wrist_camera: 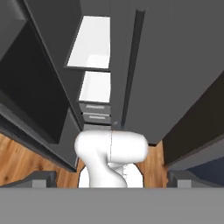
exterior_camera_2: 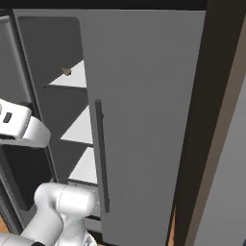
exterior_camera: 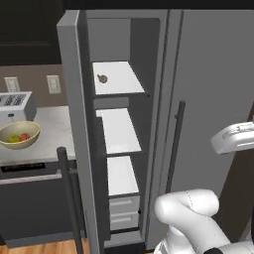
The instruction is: Take the sweet potato, orange, and garlic from the freezer and place them in the bowl on the counter.
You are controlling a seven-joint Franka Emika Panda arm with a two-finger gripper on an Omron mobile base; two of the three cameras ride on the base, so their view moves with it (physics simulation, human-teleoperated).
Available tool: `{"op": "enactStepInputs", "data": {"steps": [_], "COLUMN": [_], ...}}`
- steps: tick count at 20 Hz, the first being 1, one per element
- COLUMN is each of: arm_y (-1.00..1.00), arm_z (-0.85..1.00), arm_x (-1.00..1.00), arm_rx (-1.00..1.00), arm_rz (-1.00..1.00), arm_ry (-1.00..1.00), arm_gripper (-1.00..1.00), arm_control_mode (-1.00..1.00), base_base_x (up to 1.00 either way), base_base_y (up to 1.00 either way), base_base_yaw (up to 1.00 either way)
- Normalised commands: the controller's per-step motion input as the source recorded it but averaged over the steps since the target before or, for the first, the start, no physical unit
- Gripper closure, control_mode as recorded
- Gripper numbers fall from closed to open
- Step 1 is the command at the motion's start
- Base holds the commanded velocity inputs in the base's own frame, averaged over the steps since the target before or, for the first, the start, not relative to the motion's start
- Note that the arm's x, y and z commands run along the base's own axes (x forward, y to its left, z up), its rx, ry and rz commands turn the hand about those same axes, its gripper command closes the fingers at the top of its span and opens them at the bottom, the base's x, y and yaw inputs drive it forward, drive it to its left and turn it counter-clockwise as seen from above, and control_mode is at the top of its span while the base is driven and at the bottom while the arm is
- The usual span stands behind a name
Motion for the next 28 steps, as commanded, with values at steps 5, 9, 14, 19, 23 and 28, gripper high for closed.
{"op": "enactStepInputs", "data": {"steps": [5, 9, 14, 19, 23, 28], "arm_y": [0.00, 0.00, 0.00, 0.00, 0.00, 0.00], "arm_z": [0.00, 0.00, 0.00, 0.00, 0.00, 0.00], "arm_x": [0.00, 0.00, 0.00, 0.00, 0.00, 0.00], "arm_rx": [0.00, 0.00, 0.00, 0.00, 0.00, 0.00], "arm_rz": [0.00, 0.00, 0.00, 0.00, 0.00, 0.00], "arm_ry": [0.00, 0.00, 0.00, 0.00, 0.00, 0.00], "arm_gripper": [-1.00, -1.00, -1.00, -1.00, -1.00, -1.00], "arm_control_mode": [1.00, 1.00, 1.00, 1.00, 1.00, 1.00], "base_base_x": [0.50, 0.45, 0.29, 0.18, 0.20, 0.21], "base_base_y": [0.00, 0.00, 0.06, 0.22, 0.34, 0.37], "base_base_yaw": [0.02, 0.02, 0.01, 0.00, 0.00, 0.00]}}
